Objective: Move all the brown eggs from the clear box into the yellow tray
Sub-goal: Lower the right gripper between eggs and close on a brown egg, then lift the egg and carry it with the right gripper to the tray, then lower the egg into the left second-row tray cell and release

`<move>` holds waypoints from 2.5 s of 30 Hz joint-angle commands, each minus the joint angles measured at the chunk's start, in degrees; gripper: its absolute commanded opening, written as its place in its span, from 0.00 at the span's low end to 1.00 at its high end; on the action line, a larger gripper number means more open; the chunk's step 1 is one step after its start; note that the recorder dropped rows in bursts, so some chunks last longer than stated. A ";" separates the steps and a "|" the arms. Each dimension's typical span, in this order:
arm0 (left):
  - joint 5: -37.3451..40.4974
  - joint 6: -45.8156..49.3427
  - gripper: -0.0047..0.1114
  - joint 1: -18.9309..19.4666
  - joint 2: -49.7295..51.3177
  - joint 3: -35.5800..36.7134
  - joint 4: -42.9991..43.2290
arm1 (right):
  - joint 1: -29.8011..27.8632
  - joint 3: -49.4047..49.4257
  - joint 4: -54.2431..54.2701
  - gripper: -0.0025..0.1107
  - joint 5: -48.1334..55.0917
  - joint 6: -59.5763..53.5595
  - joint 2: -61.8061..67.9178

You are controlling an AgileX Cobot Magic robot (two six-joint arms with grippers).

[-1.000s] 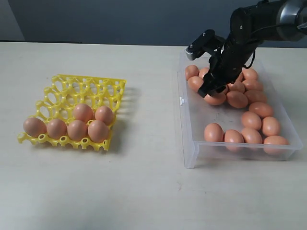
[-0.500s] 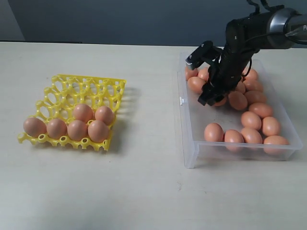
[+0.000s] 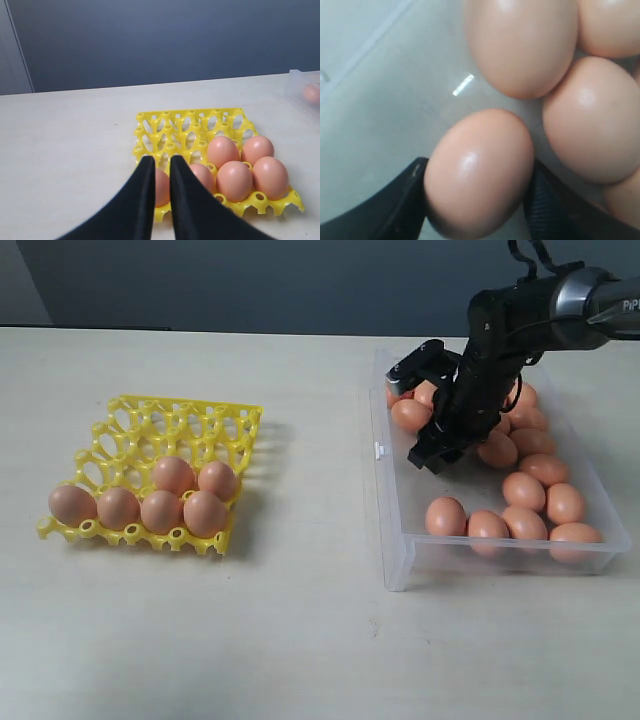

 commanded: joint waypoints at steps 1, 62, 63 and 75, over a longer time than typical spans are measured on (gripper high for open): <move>-0.24 -0.05 0.15 -0.10 0.36 0.29 0.11 | 0.25 0.13 6.46 0.05 0.11 0.31 -4.55; -0.24 -0.05 0.15 -0.10 0.36 0.29 0.11 | 24.18 -24.71 88.74 0.02 -7.46 -65.55 18.56; -0.24 -0.05 0.15 -0.10 0.36 0.29 0.11 | 24.18 -24.71 88.29 0.02 -7.46 -64.87 18.56; -0.35 -0.05 0.15 -0.10 0.36 0.29 0.11 | 24.85 -24.71 82.73 0.02 -7.28 -60.99 18.56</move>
